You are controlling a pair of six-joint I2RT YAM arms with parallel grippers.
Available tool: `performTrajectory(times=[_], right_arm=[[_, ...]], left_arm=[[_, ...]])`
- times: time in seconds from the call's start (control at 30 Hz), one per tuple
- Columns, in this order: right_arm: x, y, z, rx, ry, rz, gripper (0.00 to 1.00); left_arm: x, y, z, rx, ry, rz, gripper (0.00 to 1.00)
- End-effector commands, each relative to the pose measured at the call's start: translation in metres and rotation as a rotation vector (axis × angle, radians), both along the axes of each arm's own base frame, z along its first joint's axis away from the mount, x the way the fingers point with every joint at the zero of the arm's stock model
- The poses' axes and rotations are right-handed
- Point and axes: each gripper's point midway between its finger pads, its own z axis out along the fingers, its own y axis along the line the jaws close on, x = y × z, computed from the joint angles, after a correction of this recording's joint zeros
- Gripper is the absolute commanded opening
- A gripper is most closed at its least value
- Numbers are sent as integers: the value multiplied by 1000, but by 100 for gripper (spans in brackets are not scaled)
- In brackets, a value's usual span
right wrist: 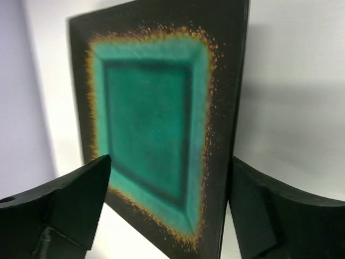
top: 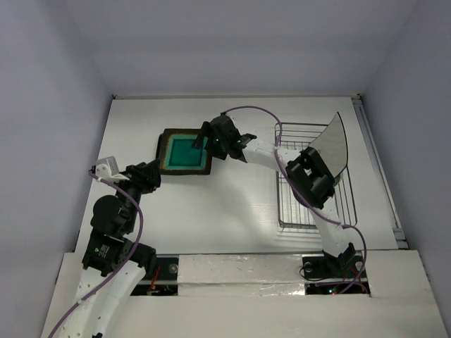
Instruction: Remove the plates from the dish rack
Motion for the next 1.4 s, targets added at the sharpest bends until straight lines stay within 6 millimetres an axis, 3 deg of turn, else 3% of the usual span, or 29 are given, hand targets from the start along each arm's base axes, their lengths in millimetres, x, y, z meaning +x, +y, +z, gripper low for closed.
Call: performTrajectory(times=[0.0,0.27,0.3,0.33,0.37,0.5,0.63,0.8,0.87,0.9,0.93,0.97,1.0,1.03,1.1,1.13,1.17,1.27,1.3,1.37], right_arm=[[6,3,35,-83,-82,56,90],[2,6,1,-168,-18,126,95],[2,8,0,-176,-17,138,98],[3,17,13,-147,-27,166,99],[-3,20,0,-172,4,186,100],[2,18,13,-184,-27,174,100],[16,-15,31,-275,-87,56,100],[19,-55,54,-345,-131,-27,100],[17,-79,75,-370,-172,-77,99],[14,-88,85,-387,-197,-87,89],[9,-112,104,-409,-227,-138,80],[4,-123,116,-420,-250,-158,69],[0,-140,126,-451,-275,-173,42],[0,-165,137,-491,-295,-230,29],[-23,-216,159,-571,-314,-275,3],[-29,-238,164,-604,-312,-305,0],[-44,-280,171,-643,-299,-359,0],[-69,-342,182,-697,-286,-423,0],[-83,-376,194,-697,-297,-481,0],[-98,-404,202,-696,-285,-522,0]], left_arm=[[-2,-1,14,-14,-55,-8,47],[-4,0,17,-17,-64,-8,47],[-4,0,16,-17,-62,-8,47],[-4,0,17,-18,-65,-8,47],[-4,0,17,-18,-65,-8,48],[-5,0,18,-19,-68,-8,48],[-6,0,18,-19,-72,-8,48],[-7,1,20,-21,-78,-8,48],[-8,1,22,-25,-85,-8,48],[-9,1,21,-24,-85,-8,48],[-9,2,22,-26,-87,-8,48],[-9,2,22,-27,-90,-8,48],[-10,2,23,-26,-93,-8,47],[-11,2,23,-28,-94,-8,45],[-12,2,25,-30,-100,-8,37],[-13,3,26,-34,-107,-8,33],[-14,1,27,-36,-109,-17,21],[-16,2,27,-39,-114,-18,8],[-17,2,28,-42,-113,-18,8],[-17,2,28,-41,-111,-18,10]])
